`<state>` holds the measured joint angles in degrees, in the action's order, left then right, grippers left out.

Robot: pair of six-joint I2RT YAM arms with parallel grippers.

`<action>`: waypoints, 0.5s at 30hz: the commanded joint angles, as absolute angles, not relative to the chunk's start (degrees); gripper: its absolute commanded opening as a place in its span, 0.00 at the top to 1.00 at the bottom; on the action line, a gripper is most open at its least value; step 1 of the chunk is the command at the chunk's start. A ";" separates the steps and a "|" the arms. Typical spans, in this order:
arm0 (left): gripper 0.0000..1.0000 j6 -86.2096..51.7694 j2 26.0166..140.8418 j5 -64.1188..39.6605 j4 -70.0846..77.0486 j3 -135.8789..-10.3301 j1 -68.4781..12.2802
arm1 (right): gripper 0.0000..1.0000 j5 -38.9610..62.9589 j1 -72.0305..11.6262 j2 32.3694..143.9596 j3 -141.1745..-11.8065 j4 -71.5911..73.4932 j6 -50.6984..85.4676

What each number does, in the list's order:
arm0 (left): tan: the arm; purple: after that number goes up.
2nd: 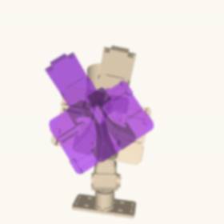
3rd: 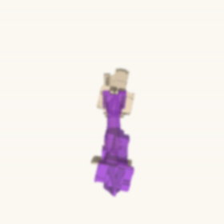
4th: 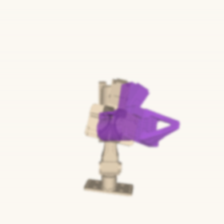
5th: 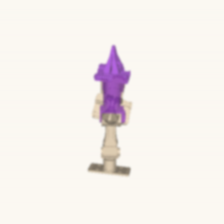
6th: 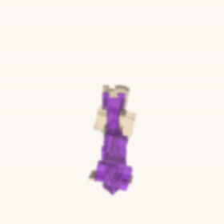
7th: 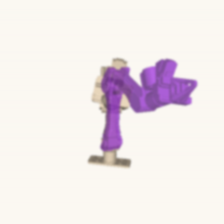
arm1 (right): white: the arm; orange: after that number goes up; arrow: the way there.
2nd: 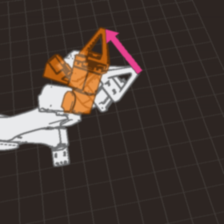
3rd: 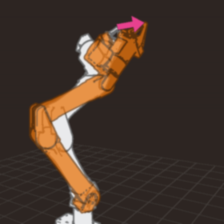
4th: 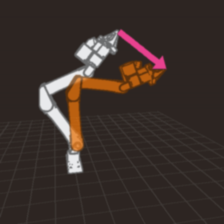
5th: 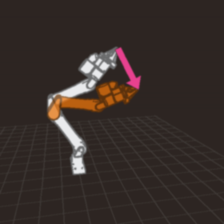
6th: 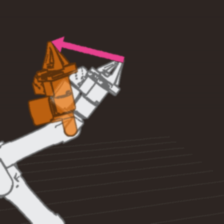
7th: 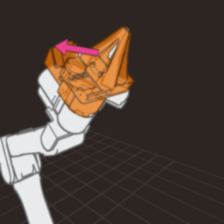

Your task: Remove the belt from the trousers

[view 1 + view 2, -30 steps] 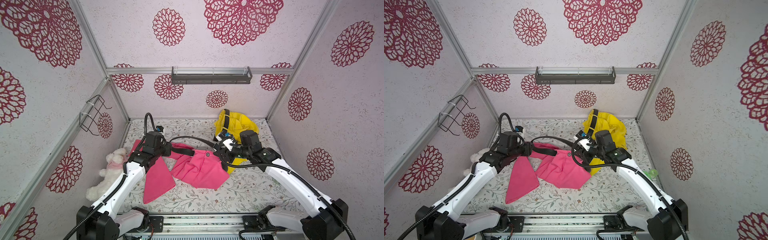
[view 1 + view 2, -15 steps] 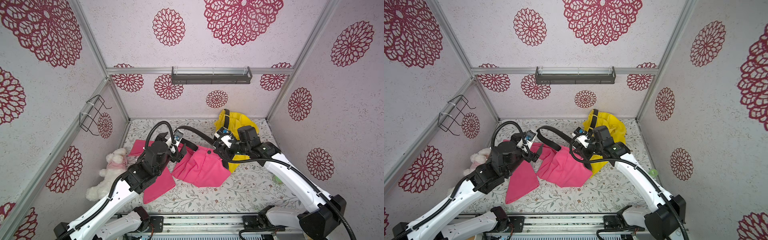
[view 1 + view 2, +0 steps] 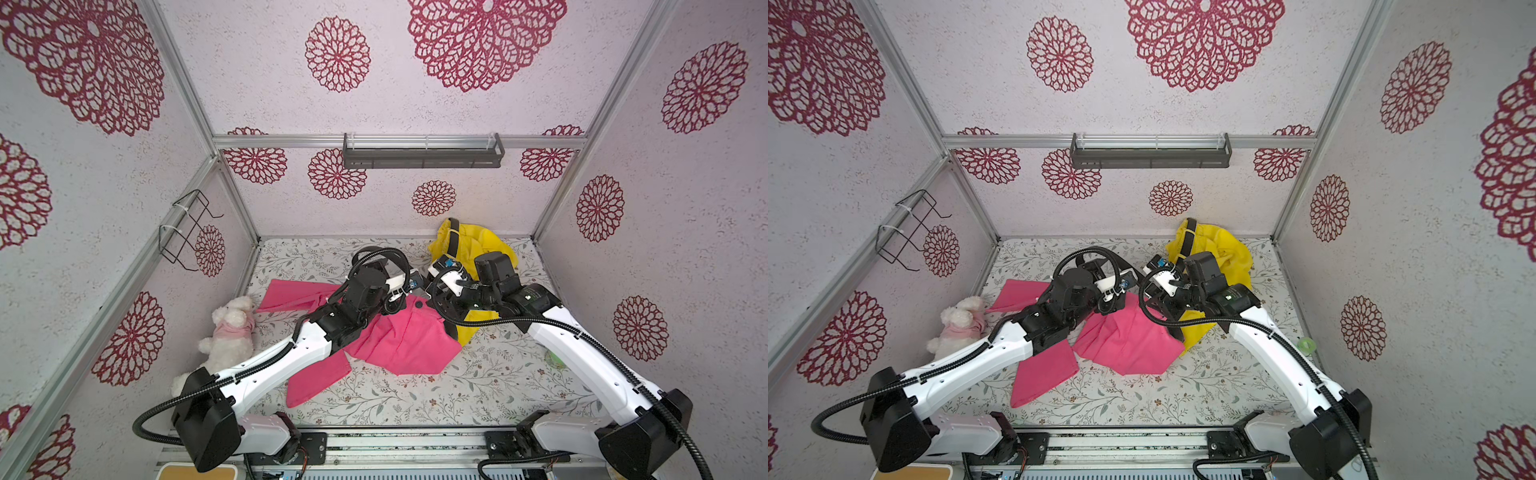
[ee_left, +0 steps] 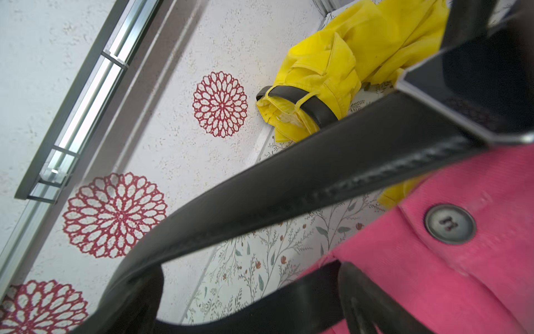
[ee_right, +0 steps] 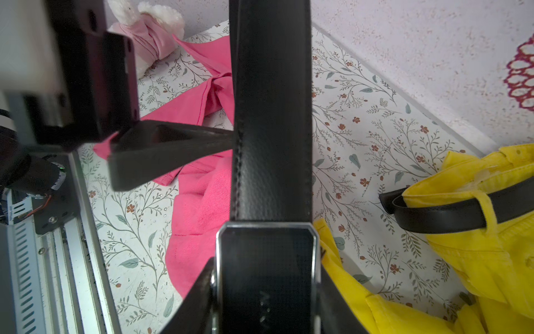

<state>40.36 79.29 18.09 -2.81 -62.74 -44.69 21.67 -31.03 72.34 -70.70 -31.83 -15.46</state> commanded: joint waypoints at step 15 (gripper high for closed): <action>1.00 39.75 81.40 15.62 4.79 -66.27 -42.82 | 1.00 23.94 -31.29 70.42 -71.70 -29.32 -15.50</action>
<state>40.27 81.65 16.99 2.87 -64.82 -43.24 21.93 -31.03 72.31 -70.70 -31.59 -15.46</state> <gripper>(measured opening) 0.041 0.424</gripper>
